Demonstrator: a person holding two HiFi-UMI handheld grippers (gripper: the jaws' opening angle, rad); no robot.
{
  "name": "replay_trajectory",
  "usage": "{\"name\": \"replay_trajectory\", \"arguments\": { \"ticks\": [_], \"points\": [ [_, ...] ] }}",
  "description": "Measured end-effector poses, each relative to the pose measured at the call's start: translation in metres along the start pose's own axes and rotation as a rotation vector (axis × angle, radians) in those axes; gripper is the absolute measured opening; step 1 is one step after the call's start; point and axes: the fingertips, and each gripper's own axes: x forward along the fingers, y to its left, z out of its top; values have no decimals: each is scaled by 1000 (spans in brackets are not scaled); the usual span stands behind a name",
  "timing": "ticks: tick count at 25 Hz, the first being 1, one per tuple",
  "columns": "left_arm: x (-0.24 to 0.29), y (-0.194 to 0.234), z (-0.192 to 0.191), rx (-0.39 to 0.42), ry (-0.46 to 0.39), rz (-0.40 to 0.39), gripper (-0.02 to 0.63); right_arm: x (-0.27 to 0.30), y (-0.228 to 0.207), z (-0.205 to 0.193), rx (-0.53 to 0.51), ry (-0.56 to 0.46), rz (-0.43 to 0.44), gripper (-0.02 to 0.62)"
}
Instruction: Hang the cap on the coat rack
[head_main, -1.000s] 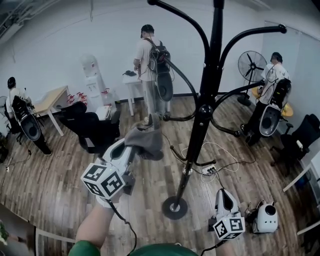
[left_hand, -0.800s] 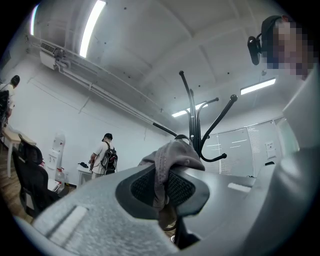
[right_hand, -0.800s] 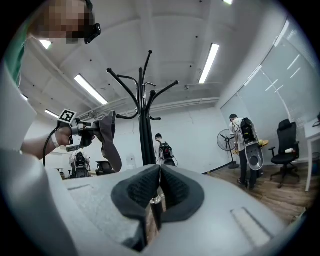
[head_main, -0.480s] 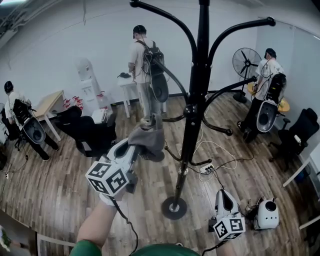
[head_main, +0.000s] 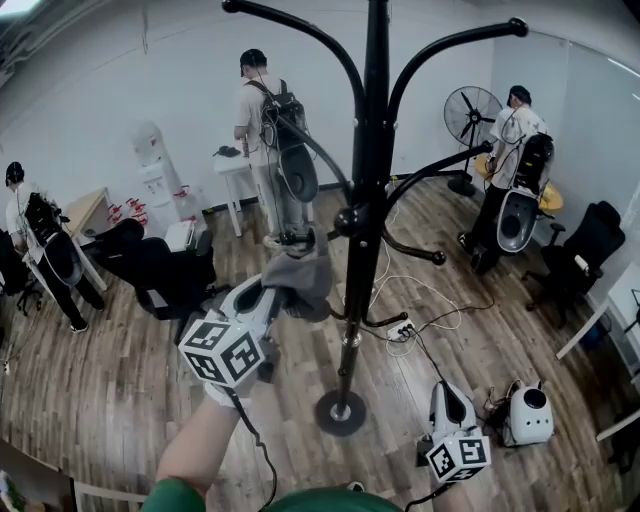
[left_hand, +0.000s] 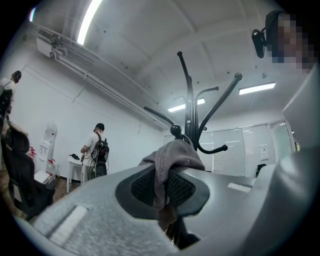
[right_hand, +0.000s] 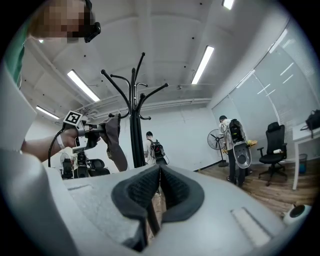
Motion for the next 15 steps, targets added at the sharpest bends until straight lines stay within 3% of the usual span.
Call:
{"name": "replay_trajectory", "arguments": {
  "ticks": [15],
  "points": [
    [29, -2, -33, -19, 61, -17, 29, -15, -13, -4, -2, 18, -65, 6]
  ]
}}
